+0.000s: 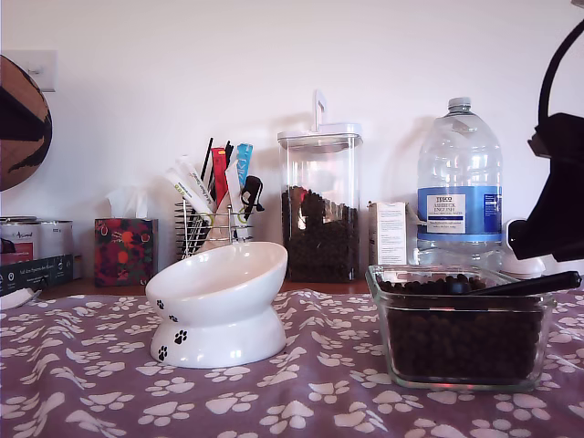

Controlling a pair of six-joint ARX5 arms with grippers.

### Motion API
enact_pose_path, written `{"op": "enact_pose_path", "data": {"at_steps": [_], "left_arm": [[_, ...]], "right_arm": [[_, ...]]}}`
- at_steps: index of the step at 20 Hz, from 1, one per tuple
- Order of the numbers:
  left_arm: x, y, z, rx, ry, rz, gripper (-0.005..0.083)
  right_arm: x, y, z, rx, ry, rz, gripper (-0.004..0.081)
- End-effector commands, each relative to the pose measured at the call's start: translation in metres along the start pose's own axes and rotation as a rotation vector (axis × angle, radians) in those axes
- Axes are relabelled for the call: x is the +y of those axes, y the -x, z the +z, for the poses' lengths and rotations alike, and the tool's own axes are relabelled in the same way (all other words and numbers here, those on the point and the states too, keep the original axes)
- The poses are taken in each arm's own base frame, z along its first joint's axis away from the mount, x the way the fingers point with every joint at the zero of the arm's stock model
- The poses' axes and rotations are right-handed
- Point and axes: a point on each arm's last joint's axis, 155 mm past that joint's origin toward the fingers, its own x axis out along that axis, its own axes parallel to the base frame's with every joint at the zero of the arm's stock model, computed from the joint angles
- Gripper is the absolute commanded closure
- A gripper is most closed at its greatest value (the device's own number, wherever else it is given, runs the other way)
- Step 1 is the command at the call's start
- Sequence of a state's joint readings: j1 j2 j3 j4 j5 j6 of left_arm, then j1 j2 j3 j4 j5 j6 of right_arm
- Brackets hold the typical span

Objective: Measure one spoon of cat food and pour it into the food bowl

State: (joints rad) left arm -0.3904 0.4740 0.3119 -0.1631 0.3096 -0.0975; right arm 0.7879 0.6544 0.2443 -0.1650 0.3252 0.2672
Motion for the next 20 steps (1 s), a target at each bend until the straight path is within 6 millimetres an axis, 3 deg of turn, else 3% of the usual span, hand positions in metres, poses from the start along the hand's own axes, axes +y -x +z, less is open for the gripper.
{"op": "enact_pose_path", "data": {"at_steps": [1, 16, 20], "left_arm": [[0.000, -0.001, 0.000, 0.000, -0.002, 0.002, 0.0794], [0.000, -0.001, 0.000, 0.000, -0.001, 0.002, 0.0794], [0.000, -0.001, 0.000, 0.000, -0.001, 0.002, 0.0794]], "right_arm": [[-0.003, -0.003, -0.012, 0.019, 0.014, -0.011, 0.0475], [-0.004, -0.013, -0.024, 0.038, 0.009, -0.019, 0.0476], [-0.004, -0.017, -0.032, 0.068, 0.019, -0.028, 0.0517]]}}
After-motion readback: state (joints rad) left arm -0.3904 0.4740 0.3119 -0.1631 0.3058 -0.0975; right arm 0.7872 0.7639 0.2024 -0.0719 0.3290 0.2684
